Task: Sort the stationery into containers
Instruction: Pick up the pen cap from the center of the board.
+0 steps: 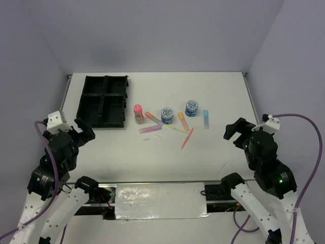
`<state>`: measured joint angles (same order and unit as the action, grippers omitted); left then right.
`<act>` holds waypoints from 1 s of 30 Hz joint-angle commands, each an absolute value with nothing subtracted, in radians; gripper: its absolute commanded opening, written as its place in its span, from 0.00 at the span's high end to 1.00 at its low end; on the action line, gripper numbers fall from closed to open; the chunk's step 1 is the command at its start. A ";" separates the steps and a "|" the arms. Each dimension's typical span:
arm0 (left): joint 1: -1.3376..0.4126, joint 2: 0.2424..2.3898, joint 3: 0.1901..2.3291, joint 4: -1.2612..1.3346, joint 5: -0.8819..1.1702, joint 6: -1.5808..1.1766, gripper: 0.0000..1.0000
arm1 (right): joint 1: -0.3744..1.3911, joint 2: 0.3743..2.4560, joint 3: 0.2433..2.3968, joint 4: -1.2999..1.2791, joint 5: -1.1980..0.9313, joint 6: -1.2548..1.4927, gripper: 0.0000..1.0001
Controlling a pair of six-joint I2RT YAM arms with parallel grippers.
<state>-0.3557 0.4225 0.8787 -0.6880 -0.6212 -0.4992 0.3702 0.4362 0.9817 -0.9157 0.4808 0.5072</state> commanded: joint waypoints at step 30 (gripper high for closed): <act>-0.345 0.546 0.939 -0.829 -0.669 -0.826 0.01 | 0.367 0.443 0.919 -0.850 0.374 0.505 0.00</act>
<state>-0.3496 0.4946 0.8986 -0.7715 -0.6689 -0.6518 0.3691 0.4263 0.9268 -0.9051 0.4107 0.5117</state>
